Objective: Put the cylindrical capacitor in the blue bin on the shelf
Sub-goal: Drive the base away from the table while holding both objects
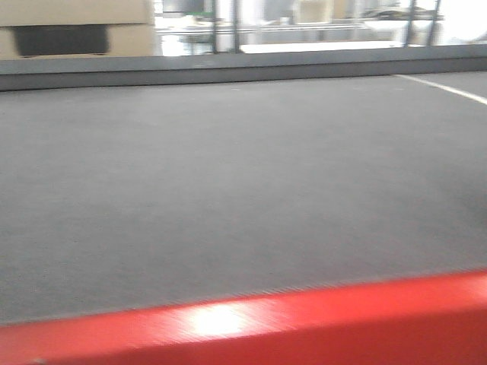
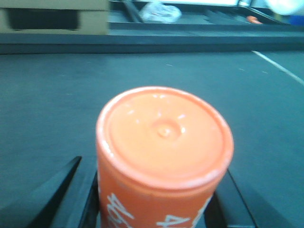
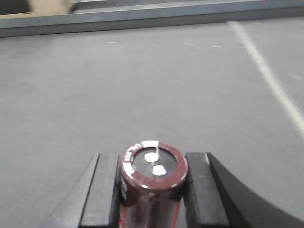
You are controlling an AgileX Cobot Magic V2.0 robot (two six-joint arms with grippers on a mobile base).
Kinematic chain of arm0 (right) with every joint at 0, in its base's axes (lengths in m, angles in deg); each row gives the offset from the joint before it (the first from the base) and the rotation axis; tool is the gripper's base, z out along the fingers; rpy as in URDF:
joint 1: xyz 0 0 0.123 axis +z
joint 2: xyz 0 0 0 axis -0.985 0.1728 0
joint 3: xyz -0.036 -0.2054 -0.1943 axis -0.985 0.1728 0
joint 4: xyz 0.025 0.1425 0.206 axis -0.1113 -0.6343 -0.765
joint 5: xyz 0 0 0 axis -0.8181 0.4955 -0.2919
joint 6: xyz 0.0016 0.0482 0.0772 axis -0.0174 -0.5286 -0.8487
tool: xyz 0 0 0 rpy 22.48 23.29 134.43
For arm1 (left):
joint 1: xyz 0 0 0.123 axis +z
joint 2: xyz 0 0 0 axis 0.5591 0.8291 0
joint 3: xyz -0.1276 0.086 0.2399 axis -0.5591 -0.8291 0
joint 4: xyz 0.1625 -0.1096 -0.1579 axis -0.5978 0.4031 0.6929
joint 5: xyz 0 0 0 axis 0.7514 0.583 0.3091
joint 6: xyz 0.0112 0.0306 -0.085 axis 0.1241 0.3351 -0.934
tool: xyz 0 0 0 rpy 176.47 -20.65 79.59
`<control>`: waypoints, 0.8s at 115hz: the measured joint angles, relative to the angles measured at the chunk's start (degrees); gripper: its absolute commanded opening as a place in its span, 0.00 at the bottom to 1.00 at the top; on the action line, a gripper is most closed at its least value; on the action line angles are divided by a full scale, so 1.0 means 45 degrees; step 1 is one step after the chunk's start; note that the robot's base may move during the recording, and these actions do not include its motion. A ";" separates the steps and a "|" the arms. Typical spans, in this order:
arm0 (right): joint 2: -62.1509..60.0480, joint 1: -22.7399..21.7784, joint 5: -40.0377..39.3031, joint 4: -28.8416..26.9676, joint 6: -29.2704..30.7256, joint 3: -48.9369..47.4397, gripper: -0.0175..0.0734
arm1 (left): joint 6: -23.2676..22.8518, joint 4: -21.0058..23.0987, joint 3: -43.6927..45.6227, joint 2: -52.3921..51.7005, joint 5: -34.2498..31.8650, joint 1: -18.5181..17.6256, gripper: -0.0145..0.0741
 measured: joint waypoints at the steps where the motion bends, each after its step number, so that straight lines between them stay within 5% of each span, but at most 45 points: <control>1: 0.0000 0.0000 0.0000 0.0000 0.0000 0.0000 0.01 | 0.0000 0.0000 0.0000 0.0000 0.0000 0.0000 0.04; 92: 0.0000 0.0000 -0.0021 0.0000 0.0000 0.0000 0.01 | 0.0000 0.0003 0.0000 0.0000 0.0000 0.0000 0.04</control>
